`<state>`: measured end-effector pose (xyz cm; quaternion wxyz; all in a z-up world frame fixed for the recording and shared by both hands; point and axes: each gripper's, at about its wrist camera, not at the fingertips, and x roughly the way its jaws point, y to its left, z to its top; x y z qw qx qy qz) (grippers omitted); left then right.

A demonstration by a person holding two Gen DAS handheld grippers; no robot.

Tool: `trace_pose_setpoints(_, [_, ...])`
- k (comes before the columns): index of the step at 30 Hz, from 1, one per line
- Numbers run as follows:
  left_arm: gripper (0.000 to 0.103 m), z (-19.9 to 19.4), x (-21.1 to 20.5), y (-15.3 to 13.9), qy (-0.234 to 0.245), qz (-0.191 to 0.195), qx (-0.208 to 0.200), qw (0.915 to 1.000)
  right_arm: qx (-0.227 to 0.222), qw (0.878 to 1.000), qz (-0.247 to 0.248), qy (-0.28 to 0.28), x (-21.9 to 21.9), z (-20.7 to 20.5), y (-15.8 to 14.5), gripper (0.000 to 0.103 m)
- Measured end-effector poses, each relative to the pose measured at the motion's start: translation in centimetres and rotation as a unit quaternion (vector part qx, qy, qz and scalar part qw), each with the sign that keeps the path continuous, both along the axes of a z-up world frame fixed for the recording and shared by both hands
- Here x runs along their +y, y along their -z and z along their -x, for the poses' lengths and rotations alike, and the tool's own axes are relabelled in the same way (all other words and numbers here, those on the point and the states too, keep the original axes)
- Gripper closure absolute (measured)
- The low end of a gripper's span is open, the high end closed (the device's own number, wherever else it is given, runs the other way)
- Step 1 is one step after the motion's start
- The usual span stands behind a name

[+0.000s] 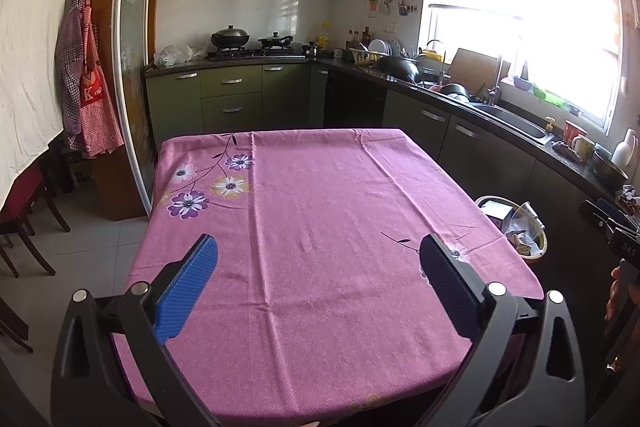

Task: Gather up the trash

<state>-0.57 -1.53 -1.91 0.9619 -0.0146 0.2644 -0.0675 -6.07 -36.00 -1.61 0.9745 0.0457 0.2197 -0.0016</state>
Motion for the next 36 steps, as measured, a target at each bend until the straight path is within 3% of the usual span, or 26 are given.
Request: trace_pose_setpoints(36, [0.007, 0.01, -0.7, -0.08, 0.01, -0.006, 0.001, 0.9999, 0.001, 1.0, -0.006, 0.0, -0.27, -0.24, -0.04, 0.005])
